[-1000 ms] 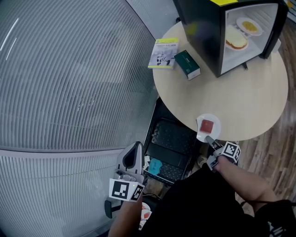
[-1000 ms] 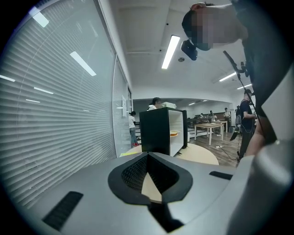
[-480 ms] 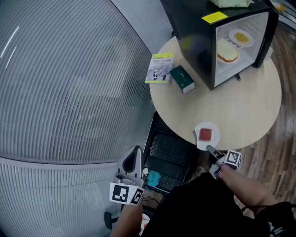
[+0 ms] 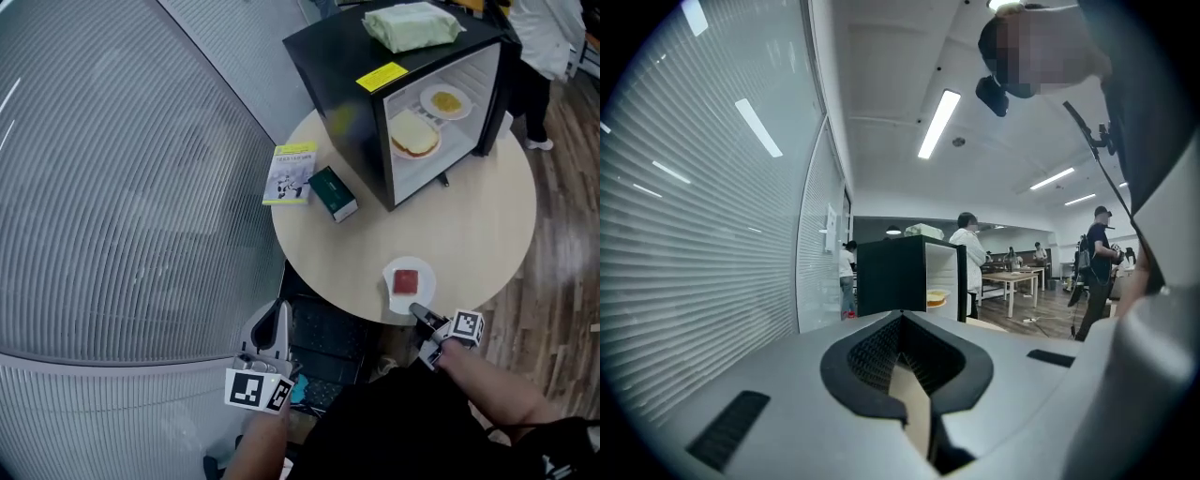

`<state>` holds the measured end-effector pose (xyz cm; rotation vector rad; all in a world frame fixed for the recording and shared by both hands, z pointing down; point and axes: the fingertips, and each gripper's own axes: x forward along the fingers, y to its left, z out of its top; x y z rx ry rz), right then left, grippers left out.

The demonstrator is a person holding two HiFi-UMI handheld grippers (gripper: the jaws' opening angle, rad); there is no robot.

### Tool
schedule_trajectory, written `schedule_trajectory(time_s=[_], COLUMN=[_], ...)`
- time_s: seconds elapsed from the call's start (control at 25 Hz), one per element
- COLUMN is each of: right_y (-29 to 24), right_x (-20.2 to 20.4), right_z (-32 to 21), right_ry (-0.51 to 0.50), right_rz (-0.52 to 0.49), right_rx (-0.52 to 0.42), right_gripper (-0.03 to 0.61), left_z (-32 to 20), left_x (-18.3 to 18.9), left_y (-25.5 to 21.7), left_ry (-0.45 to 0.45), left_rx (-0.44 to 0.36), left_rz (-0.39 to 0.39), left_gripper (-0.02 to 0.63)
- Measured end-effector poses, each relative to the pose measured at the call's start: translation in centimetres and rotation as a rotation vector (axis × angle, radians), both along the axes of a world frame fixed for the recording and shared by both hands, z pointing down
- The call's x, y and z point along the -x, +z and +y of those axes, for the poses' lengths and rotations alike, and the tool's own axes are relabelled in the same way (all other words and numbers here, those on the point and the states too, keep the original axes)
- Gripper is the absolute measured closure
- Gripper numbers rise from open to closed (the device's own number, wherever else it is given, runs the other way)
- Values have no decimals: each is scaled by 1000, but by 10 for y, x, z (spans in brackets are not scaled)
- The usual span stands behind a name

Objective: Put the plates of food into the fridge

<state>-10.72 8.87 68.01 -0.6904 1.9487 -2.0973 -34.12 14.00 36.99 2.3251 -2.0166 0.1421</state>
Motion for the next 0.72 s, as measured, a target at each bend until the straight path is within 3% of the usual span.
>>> schedule_trajectory(time_s=[0.24,0.72], right_y=[-20,-62], right_x=[-48,-107], right_z=[-47,-162], right_ry=[50,26], right_rz=[33,22], right_rx=[14,-50], right_gripper=[557,557], left_z=[-48,-136], left_x=[-41,-97], left_y=[-9,-29], left_ry=[43,14], left_rx=[-12,-53], left_rz=[19,28], left_gripper=[611,611])
